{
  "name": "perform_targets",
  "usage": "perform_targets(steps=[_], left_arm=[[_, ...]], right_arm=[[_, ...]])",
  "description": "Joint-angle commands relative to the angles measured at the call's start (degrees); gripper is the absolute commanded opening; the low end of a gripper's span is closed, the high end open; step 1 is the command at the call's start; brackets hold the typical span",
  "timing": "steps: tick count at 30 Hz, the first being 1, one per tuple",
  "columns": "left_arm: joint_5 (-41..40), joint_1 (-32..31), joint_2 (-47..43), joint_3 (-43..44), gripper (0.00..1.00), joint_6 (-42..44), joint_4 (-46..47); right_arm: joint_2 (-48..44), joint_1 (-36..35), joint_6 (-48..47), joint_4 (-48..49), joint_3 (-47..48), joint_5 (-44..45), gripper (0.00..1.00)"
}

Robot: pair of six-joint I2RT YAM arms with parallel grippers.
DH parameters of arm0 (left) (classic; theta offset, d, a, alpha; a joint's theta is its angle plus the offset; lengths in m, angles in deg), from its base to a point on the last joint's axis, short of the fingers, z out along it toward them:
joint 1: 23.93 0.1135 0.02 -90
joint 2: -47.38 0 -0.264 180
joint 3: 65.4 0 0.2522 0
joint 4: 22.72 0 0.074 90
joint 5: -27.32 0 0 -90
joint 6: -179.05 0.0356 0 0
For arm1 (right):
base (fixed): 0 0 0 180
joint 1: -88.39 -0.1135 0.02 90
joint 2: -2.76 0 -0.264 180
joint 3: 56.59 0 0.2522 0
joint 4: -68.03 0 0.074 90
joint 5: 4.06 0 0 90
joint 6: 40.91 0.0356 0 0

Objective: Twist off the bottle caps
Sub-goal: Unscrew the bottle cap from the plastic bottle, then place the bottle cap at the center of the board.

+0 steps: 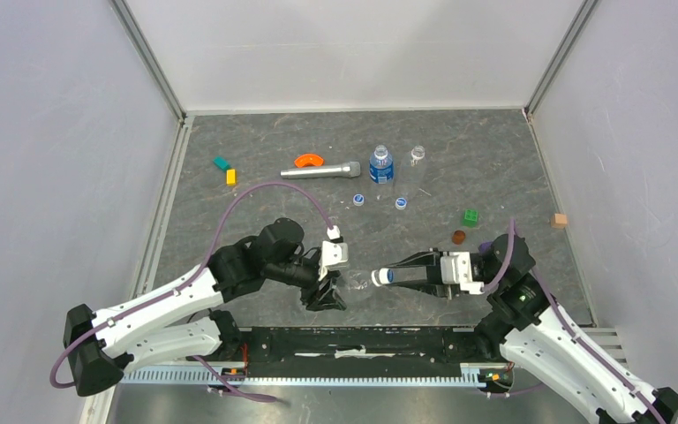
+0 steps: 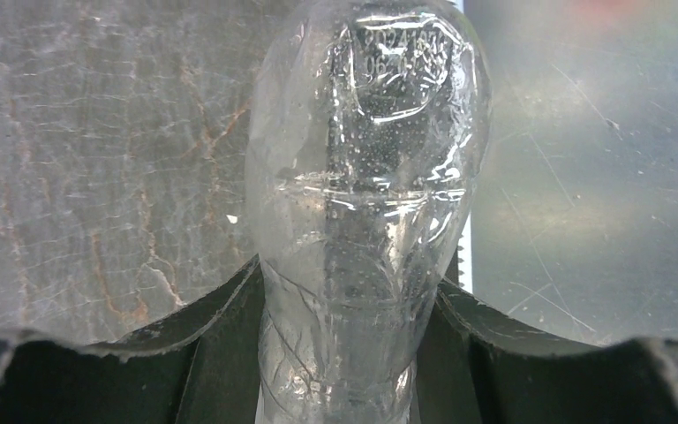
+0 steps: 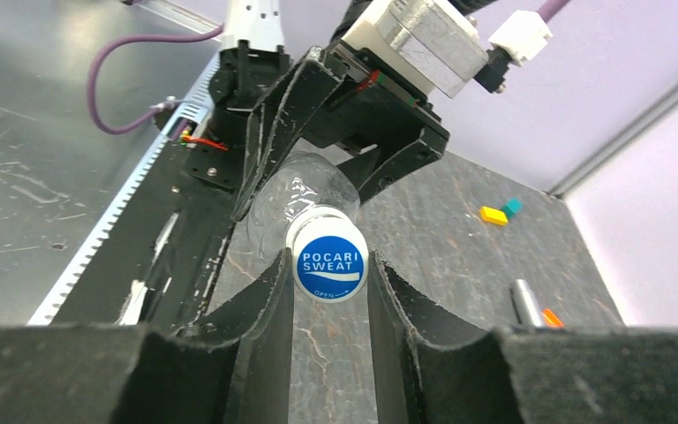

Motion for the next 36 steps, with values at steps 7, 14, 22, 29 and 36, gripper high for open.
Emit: perform_targets(steps=[7,14,22,29,36], left_arm=[[-8.3,-0.1,-0.9,2.3,0.32,-2.4,3.8],[-30.0,-0.1,-5.3,-1.2,0.33,-4.6,6.8],[-47.0,-0.1,-17.2,-8.7,0.31,-9.5,12.8],[-54.5,-0.1,-23.8,-10.5,0.31,-11.0,12.7],[-57.6,-0.1,-25.8,-11.3,0.32,-11.8,11.7]], right_arm=[[-4.4,-0.1,2.4,5.6,-2.6,13.9,0.0],[-7.5,-0.1,6.3,11.1,-6.2,25.4,0.0],[-5.1,-0.1,14.8,14.6,-9.1,37.1,0.0],[11.7,-0.1,27.6,11.6,-8.6,48.2,0.01],[31.0,-0.2,35.9,11.2,-4.6,48.0,0.04]])
